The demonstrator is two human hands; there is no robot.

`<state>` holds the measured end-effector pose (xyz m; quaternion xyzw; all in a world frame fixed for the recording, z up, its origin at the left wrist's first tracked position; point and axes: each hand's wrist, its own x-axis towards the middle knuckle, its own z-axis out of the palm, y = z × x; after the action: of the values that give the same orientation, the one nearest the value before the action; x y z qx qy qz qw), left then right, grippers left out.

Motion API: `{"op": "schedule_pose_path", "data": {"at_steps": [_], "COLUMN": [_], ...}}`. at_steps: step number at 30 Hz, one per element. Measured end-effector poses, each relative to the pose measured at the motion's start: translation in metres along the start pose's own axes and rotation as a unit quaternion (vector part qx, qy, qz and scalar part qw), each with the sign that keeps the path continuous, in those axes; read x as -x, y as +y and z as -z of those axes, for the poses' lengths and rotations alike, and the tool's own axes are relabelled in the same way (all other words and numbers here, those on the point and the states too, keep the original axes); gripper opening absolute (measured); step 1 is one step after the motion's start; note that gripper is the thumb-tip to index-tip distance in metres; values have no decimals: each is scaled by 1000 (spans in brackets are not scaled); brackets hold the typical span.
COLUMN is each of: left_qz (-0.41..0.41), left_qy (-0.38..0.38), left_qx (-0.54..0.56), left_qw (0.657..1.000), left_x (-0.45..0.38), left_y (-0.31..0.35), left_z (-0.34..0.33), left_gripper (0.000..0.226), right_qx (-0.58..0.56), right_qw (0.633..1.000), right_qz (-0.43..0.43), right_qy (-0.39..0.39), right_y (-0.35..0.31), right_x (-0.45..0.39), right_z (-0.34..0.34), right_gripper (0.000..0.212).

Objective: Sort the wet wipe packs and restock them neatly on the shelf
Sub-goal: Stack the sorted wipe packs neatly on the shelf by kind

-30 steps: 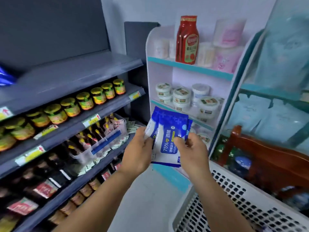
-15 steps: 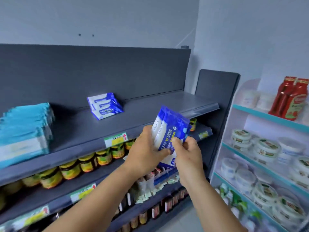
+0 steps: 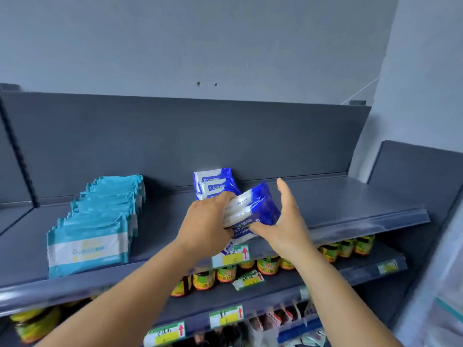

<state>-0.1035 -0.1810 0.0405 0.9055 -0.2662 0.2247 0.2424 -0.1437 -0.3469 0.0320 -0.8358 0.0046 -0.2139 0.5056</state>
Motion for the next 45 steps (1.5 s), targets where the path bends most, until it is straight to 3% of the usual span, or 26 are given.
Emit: {"op": "schedule_pose_path", "data": {"at_steps": [3, 7, 10, 13, 17, 22, 30, 33, 38, 45], "left_qz": [-17, 6, 52, 132, 222, 312, 397, 399, 377, 311], "left_qy": [-22, -49, -83, -94, -21, -28, -28, -18, -3, -102], "left_qx": [-93, -135, -138, -52, 146, 275, 169, 212, 233, 259], "left_qw": [995, 990, 985, 985, 964, 909, 902, 892, 897, 909], "left_x": [-30, -67, -83, -87, -84, -84, -119, -131, -145, -144], "left_y": [-20, -39, -54, -75, -93, -106, -124, -133, -143, -156], "left_z": [-13, -30, -44, -59, -69, -91, -113, -115, -113, -109], "left_gripper": [49, 43, 52, 67, 88, 92, 82, 75, 84, 97], "right_qx": [13, 10, 14, 25, 33, 45, 69, 68, 32, 71], "right_qw": [995, 989, 984, 977, 972, 971, 965, 969, 971, 964], "right_qz": [-4, -30, -49, -62, -66, -86, -108, -107, -118, -104], "right_qy": [-95, -146, -170, -203, -224, -219, -231, -211, -203, -235], "right_y": [10, 30, 54, 75, 85, 93, 98, 101, 104, 107], "right_x": [-40, -89, -121, -142, -163, -190, -234, -248, -261, -265], "right_z": [-5, -11, -23, -36, -46, -51, -70, -82, -99, -107], "right_gripper": [102, 62, 47, 39, 34, 33, 42, 46, 54, 59]}}
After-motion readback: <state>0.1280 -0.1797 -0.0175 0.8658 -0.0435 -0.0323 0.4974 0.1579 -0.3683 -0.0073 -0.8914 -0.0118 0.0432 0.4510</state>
